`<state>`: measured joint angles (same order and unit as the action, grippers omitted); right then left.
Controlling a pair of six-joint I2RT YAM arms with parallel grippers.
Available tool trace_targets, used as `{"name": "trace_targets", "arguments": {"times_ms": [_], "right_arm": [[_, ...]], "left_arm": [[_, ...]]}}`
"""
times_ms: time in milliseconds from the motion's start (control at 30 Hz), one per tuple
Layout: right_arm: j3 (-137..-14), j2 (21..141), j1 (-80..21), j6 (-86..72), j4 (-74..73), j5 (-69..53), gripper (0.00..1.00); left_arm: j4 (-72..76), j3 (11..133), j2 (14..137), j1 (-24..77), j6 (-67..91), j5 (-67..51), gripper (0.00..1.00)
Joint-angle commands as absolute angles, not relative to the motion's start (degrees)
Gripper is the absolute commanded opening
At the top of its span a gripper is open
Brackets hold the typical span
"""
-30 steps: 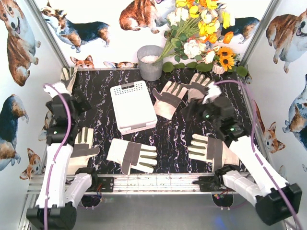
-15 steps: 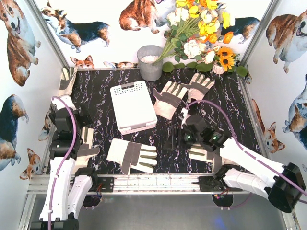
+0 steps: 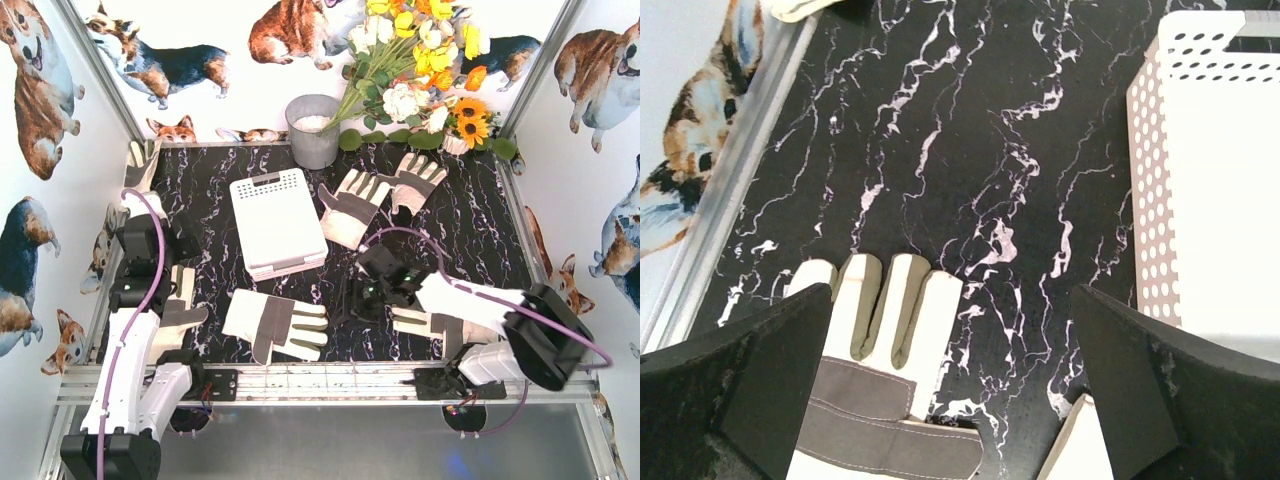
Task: Put the gloves into the storage basket
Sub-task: Adjust the glove at the center of the board.
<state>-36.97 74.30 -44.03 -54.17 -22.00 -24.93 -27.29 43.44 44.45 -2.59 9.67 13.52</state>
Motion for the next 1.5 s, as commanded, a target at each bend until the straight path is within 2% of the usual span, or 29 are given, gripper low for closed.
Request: {"name": "trace_targets", "arguments": {"times_ms": [0,333,567,700,800,833,967,1133,1233,1467], "right_arm": [[-36.46,79.38,-45.94,-59.32,-12.28,-29.35,0.49],[-35.9,86.58,-50.27,-63.46,-5.54,-28.74,0.42],[-39.17,91.34,-50.27,-61.77,-8.0,-28.54,0.4],[-39.82,92.42,-49.81,-61.18,-8.76,-28.11,0.25],[-41.14,91.33,-49.35,-59.34,-12.23,-26.01,0.03],[-41.66,90.34,-49.08,-58.38,-13.96,-24.84,0.0],[-44.21,83.65,-47.47,-51.39,-25.23,-18.41,0.0],[-48.66,77.93,-44.67,-39.33,-42.19,-11.63,0.0],[-50.52,77.37,-43.35,-33.19,-49.35,-5.0,0.0],[-55.9,78.83,-37.27,-25.33,-51.3,-0.67,0.0]], "left_arm": [[-26.24,44.52,44.84,-2.71,10.29,10.2,1.0],[-24.82,44.26,45.08,-2.68,10.88,8.83,1.0],[-24.83,44.1,42.99,-2.65,10.46,10.64,1.0],[-24.3,43.95,42.84,-2.72,10.33,9.28,1.0],[-24.28,44.03,42.98,-2.66,10.13,8.53,1.0],[-24.19,44.03,42.98,-2.65,9.92,8.26,1.0],[-24.3,43.85,42.9,-2.65,7.78,4.77,1.0],[-24.57,43.77,44.91,-1.5,7.77,-9.04,0.98],[-26.23,43.97,47.09,3.98,9.0,-11.93,0.96],[-22.53,39.54,45.63,26.97,19.3,-2.66,0.96]]}}
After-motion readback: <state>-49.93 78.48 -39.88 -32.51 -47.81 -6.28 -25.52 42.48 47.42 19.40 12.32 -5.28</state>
